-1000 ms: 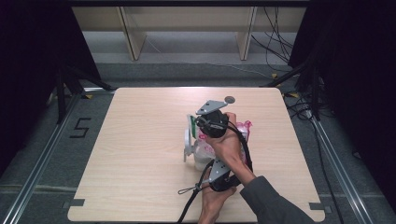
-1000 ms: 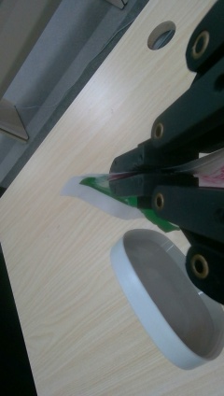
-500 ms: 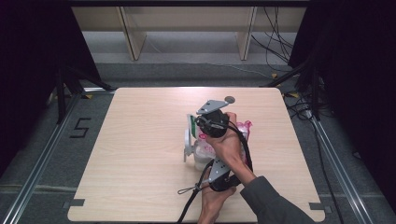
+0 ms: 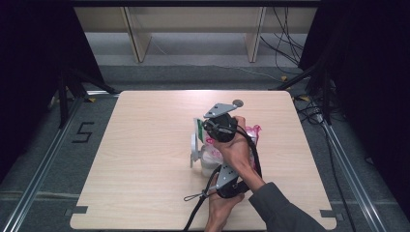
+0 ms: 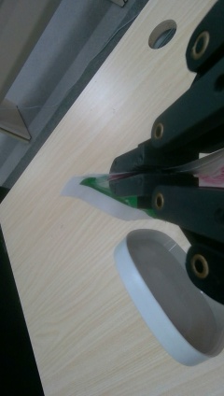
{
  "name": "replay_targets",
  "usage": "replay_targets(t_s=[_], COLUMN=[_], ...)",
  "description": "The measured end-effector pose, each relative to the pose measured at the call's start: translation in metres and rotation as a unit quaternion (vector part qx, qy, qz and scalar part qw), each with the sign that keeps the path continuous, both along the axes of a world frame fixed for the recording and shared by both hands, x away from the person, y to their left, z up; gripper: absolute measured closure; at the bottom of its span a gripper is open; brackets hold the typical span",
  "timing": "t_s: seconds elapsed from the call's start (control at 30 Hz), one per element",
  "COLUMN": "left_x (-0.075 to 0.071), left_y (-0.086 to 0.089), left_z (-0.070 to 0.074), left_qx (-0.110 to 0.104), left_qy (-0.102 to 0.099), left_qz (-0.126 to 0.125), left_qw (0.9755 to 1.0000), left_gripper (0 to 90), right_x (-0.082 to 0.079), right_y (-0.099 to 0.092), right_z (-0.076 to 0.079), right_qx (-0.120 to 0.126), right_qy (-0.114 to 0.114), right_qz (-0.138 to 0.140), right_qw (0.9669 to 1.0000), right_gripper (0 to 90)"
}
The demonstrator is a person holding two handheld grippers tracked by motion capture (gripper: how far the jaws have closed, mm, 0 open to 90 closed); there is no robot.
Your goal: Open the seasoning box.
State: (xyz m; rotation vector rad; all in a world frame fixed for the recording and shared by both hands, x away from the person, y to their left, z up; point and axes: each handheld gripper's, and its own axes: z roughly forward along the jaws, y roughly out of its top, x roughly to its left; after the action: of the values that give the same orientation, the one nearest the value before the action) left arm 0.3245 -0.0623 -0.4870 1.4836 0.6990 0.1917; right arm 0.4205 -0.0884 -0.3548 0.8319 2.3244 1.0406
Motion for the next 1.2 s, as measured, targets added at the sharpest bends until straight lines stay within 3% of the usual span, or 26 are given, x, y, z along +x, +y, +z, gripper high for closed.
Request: replay_targets(t_s=[0.03,0.07,0.1,0.13,0.17,0.33,0.37,0.4,0.43,0.47,0.5,0.57,0.6,0.67,0.73,0.8,0.87,0.9,0.97,1.0,1.07,1.13,1.17,1.2], left_x=[0.000,-0.002,-0.003,-0.003,0.000,0.000,-0.003,-0.002,-0.004,-0.002,-0.001,-0.001,-0.001,-0.001,-0.001,-0.001,-0.001,-0.001,-0.001,-0.001,-0.001,-0.001,0.002,0.001], left_y=[0.000,-0.005,-0.008,-0.007,0.001,0.001,-0.007,-0.004,-0.007,0.001,0.003,0.001,0.001,0.001,0.001,0.001,0.000,-0.001,0.000,0.001,0.003,0.003,0.004,0.005], left_z=[0.000,0.001,0.001,0.001,0.000,0.000,0.001,0.001,0.002,0.002,0.002,0.001,0.001,0.001,0.001,0.001,0.001,0.000,0.001,0.001,0.002,0.002,0.000,0.001], left_qx=[0.000,-0.033,-0.051,-0.051,0.002,0.005,-0.051,-0.030,-0.056,0.005,0.013,-0.004,-0.004,-0.002,-0.002,-0.004,-0.004,-0.004,-0.005,-0.004,0.008,0.018,0.024,0.036], left_qy=[0.000,0.008,0.014,0.013,-0.004,-0.006,0.013,0.006,0.016,0.004,0.001,-0.003,-0.002,-0.003,-0.003,-0.002,-0.002,-0.003,-0.003,-0.003,0.001,-0.003,-0.027,-0.021], left_qz=[-0.001,-0.001,0.004,0.004,-0.001,-0.001,0.002,0.000,0.007,0.004,0.004,0.000,0.000,0.001,0.002,0.001,0.000,0.000,0.000,0.001,0.003,0.008,0.020,0.026], left_qw=[1.0000,0.9994,0.9986,0.9986,1.0000,1.0000,0.9986,0.9995,0.9983,1.0000,0.9999,1.0000,1.0000,1.0000,1.0000,1.0000,1.0000,1.0000,1.0000,1.0000,1.0000,0.9998,0.9992,0.9988], left_gripper=[72.4,72.3,72.3,72.3,72.3,72.4,72.4,72.3,72.3,72.4,72.4,72.5,72.5,72.5,72.5,72.6,72.6,72.5,72.5,72.6,72.7,72.7,72.7,72.6], right_x=[0.000,0.000,0.000,0.000,0.000,0.001,0.000,-0.001,-0.001,-0.001,0.001,0.000,0.001,0.000,0.002,0.001,0.002,0.000,0.000,0.002,0.000,0.002,0.001,0.001], right_y=[0.000,0.001,0.001,0.002,0.002,0.001,0.002,0.004,0.004,0.004,0.002,0.002,0.001,0.001,0.000,-0.001,-0.001,0.001,0.001,0.000,-0.001,-0.001,0.000,0.001], right_z=[0.000,-0.001,-0.001,-0.001,0.000,0.000,-0.001,-0.002,-0.002,-0.002,0.000,0.001,0.001,0.001,0.002,0.003,0.002,0.001,0.001,0.001,0.003,0.003,0.001,0.000], right_qx=[0.000,-0.013,-0.013,-0.015,-0.014,-0.009,-0.015,-0.020,-0.019,-0.014,-0.010,-0.006,-0.010,-0.006,-0.005,-0.001,-0.007,-0.010,-0.012,-0.008,0.004,-0.005,-0.010,-0.018], right_qy=[0.000,0.004,0.004,-0.004,0.003,-0.014,0.000,0.004,0.003,-0.002,-0.005,-0.007,-0.013,-0.001,-0.010,-0.002,-0.012,0.004,0.007,-0.010,-0.002,-0.009,-0.007,0.001], right_qz=[0.000,0.005,0.005,0.006,0.009,0.011,0.009,0.007,0.007,0.007,0.013,0.008,0.014,0.006,0.009,0.007,0.009,0.006,0.008,0.012,0.005,0.013,0.012,0.015], right_qw=[1.0000,0.9999,0.9999,0.9999,0.9999,0.9998,0.9999,0.9998,0.9998,0.9999,0.9999,0.9999,0.9998,1.0000,0.9999,1.0000,0.9999,0.9999,0.9999,0.9998,1.0000,0.9999,0.9999,0.9997], right_gripper=[89.8,89.8,89.8,89.8,89.8,89.8,89.8,89.8,89.8,89.8,89.8,89.8,89.8,89.8,89.8,89.8,89.8,89.8,89.8,89.8,89.8,89.8,89.8,89.8])
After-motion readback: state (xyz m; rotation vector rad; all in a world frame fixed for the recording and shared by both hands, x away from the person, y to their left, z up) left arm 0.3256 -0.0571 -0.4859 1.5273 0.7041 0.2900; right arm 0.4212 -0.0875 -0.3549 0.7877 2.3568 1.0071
